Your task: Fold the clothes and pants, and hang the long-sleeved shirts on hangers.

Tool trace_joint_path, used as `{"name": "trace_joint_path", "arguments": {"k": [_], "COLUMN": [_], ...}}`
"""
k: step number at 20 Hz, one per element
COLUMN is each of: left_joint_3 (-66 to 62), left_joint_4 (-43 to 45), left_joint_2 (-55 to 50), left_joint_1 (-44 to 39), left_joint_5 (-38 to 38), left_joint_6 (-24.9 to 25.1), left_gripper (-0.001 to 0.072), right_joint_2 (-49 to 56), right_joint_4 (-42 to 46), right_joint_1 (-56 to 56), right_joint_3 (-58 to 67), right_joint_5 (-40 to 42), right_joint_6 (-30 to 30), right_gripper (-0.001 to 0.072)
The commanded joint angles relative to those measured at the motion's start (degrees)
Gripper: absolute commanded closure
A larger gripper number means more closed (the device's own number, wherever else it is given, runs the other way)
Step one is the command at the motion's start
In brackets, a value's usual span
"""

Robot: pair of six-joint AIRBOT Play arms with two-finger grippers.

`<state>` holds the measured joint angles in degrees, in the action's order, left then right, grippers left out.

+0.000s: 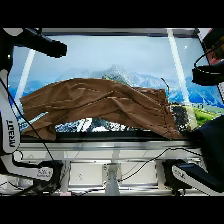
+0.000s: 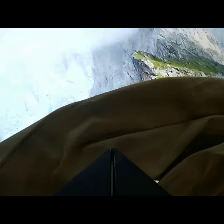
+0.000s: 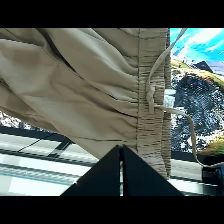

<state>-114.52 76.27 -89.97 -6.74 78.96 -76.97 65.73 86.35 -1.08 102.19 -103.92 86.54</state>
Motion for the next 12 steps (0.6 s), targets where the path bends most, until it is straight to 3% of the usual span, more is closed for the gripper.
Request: {"name": "trace_joint_path", "arguments": {"k": [1,9,10,11,12], "left_joint_3": [0.0,0.0,0.0,0.0,0.0], "left_joint_4": [0.02,0.02,0.02,0.02,0.02], "left_joint_2": [-0.02,-0.02,-0.02,-0.02,-0.02], "left_joint_1": [0.02,0.11,0.11,0.11,0.11], "left_joint_5": [-0.02,-0.02,-0.02,-0.02,-0.02], "left_joint_6": [0.02,0.02,0.02,0.02,0.02], "left_gripper": [0.0688,0.0687,0.0688,0.0688,0.0688], "right_joint_2": [0.02,0.02,0.02,0.02,0.02], "right_joint_4": [-0.02,-0.02,0.28,1.09,0.98], "right_joint_1": [-0.04,-0.04,-0.04,0.02,0.0], "right_joint_3": [0.02,0.02,0.04,0.07,0.07], "right_joint_5": [-0.02,0.0,-0.02,0.04,0.02], "right_joint_6": [0.0,0.0,-3.56,-14.67,-21.92], "right_gripper": [0.0669,0.0669,0.0669,0.0669,0.0669]}}
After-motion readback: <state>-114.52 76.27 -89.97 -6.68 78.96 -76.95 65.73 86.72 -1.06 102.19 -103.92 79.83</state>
